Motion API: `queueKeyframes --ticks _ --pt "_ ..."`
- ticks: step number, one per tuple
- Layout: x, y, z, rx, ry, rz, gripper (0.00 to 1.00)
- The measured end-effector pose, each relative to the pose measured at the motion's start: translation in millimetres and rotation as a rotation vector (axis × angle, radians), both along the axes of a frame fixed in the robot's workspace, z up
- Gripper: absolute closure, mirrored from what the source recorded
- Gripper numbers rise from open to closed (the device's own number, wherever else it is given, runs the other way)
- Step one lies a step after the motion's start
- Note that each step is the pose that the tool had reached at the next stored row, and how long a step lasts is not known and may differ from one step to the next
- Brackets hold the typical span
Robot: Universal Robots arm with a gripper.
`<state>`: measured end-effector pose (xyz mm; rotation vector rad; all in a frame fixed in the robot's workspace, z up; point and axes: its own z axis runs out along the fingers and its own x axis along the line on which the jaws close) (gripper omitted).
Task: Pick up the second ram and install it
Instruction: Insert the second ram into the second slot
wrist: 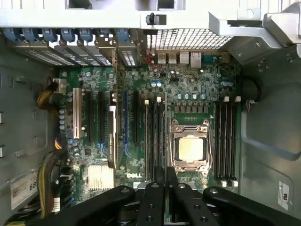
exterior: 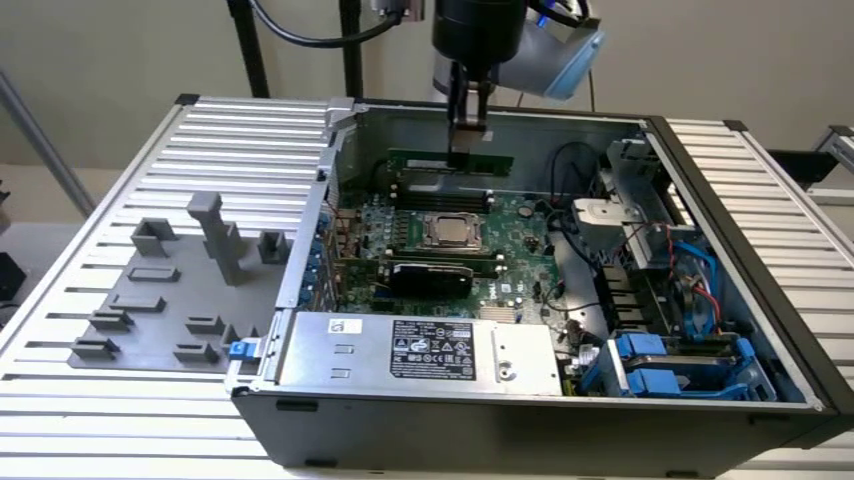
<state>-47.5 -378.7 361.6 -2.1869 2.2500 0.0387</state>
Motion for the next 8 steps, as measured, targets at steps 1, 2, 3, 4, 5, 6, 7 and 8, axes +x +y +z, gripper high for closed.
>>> queueKeyframes --ticks 1,2,3,4,5,6,7,8 --pt "1.0 2.3 -1.7 0.0003 0.0000 0.000 1.00" --pt "2.1 4.5 -3.5 0.0007 0.0000 0.000 1.00" --pt "3.1 6.2 -5.2 0.0009 0.0000 0.000 1.00" --pt "4.2 7.8 -7.1 0.0012 0.0001 0.000 1.00" --pt "5.3 9.1 -8.8 0.0015 0.0001 0.000 1.00" --pt "6.6 10.4 -10.8 0.0020 0.0001 0.000 1.00" --pt "7.8 11.7 -12.6 0.0023 0.0000 0.000 1.00" --pt "8.9 13.2 -14.4 0.0023 0.0000 0.000 1.00"
